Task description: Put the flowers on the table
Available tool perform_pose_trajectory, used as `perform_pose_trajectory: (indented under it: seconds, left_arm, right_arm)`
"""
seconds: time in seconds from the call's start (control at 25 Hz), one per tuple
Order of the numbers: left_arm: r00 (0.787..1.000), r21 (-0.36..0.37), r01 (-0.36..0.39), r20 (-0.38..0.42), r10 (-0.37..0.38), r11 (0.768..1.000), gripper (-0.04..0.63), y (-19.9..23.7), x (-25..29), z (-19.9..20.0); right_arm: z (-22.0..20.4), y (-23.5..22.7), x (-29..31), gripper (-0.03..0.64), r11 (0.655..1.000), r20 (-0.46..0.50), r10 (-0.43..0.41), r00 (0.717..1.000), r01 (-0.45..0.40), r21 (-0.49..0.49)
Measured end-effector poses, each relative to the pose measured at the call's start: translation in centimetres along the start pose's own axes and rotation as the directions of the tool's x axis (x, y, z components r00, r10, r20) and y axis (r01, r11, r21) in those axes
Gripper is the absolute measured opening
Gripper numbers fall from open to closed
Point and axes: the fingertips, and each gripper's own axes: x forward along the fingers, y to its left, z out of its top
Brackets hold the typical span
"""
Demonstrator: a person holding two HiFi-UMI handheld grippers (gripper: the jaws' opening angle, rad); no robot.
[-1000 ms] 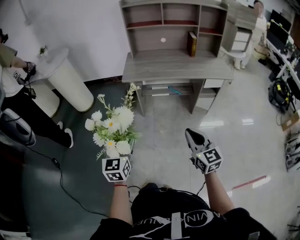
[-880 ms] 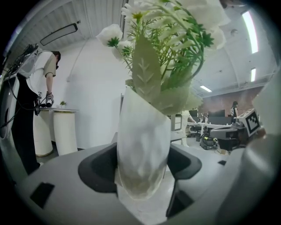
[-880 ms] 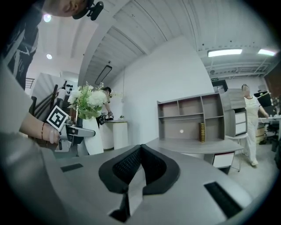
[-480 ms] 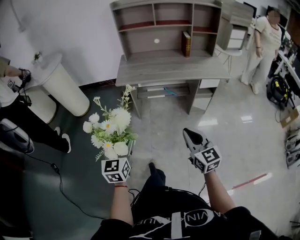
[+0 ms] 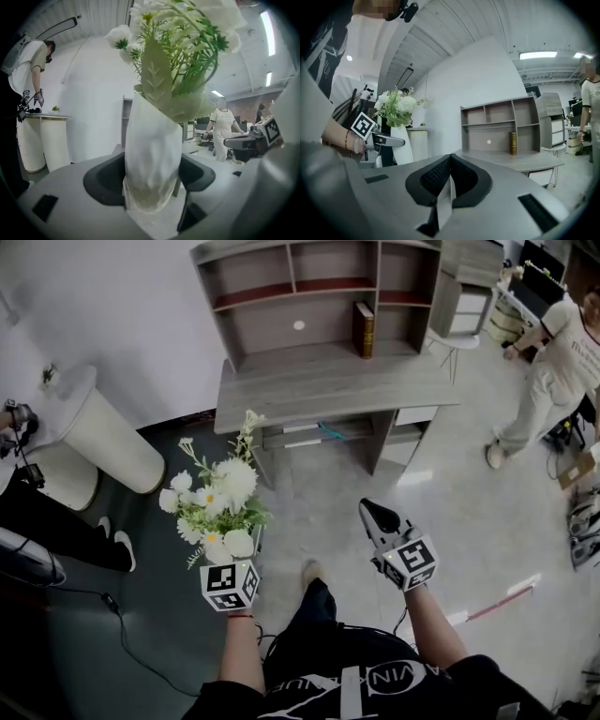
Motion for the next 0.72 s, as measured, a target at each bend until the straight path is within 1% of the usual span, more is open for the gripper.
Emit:
perform_pose_trajectory:
  seconds: [0.32, 0.52, 0.72]
  left_arm:
    - [0.999, -0.027, 0.043, 0.0, -0.043, 0.999, 0.336, 3.3, 10.6, 1.8]
    - [0.998, -0.007, 0.066, 0.007, -0.066, 0.998, 0.336, 5.1, 13.4, 0.9]
    - [0.997, -0.014, 0.078, -0.004, -0.078, 0.997, 0.336, 7.8, 18.8, 2.5]
  right_arm:
    - [0.6, -5.6, 8.4, 0.008, 0.999, -0.025, -0.033, 0.999, 0.033, 0.023]
    - [-0.5, -6.4, 11.4, 0.008, 0.998, -0.019, -0.054, 0.998, 0.055, 0.026]
    - [0.6, -9.2, 16.5, 0.009, 0.998, -0.041, -0.062, 0.997, 0.063, 0.027]
